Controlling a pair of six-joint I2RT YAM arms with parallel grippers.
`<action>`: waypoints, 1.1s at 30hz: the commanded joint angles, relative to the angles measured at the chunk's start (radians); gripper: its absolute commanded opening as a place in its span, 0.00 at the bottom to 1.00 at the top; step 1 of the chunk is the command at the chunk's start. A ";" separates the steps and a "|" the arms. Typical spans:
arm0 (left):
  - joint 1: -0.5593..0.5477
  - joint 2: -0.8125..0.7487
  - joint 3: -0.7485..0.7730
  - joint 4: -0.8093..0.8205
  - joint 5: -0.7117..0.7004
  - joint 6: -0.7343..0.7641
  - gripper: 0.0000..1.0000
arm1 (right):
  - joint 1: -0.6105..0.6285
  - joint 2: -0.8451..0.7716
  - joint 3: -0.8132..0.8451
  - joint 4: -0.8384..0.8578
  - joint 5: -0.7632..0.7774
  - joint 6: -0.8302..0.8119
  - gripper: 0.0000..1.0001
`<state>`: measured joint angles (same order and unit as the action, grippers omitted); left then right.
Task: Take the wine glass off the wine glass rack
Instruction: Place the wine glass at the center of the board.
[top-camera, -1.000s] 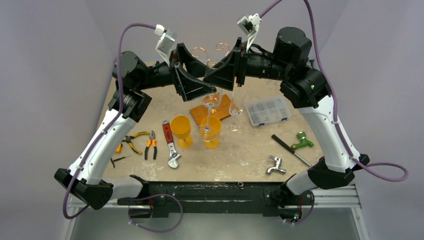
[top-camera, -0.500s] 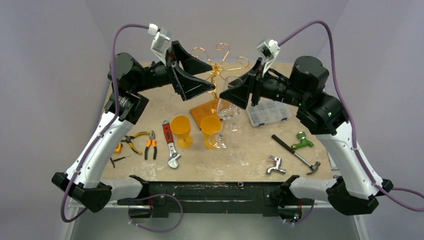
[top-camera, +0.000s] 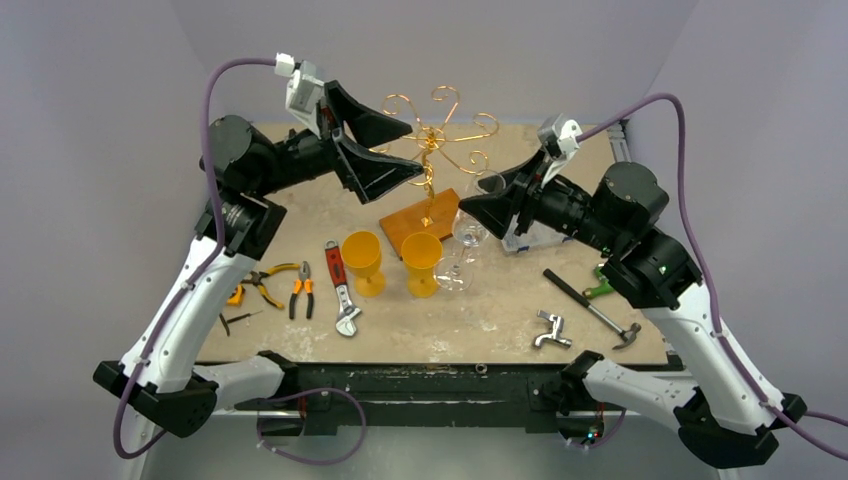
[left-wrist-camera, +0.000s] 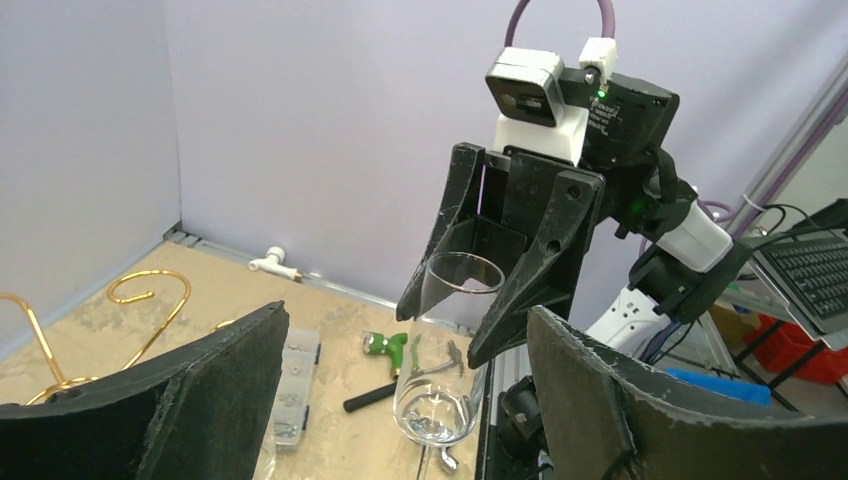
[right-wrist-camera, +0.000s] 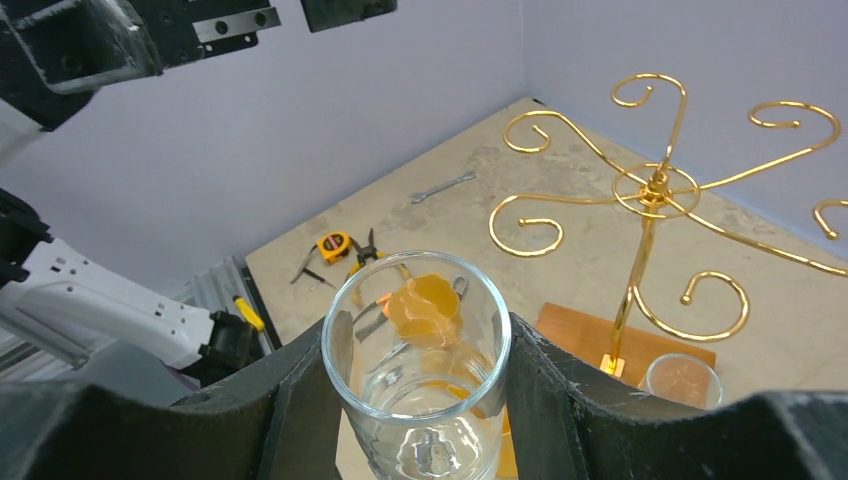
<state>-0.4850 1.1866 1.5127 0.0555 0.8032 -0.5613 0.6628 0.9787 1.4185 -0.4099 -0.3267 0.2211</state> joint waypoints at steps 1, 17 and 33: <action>0.004 -0.039 -0.017 -0.017 -0.097 0.076 0.86 | 0.004 -0.017 -0.008 0.064 0.068 -0.031 0.00; 0.004 -0.068 -0.045 -0.054 -0.212 0.149 0.86 | 0.004 -0.068 -0.159 0.044 0.222 -0.063 0.00; 0.006 -0.078 -0.078 -0.054 -0.307 0.181 0.86 | 0.005 -0.181 -0.471 0.270 0.406 -0.072 0.00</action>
<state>-0.4847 1.1351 1.4441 -0.0254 0.5526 -0.4225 0.6628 0.8284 0.9615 -0.2977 0.0257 0.1699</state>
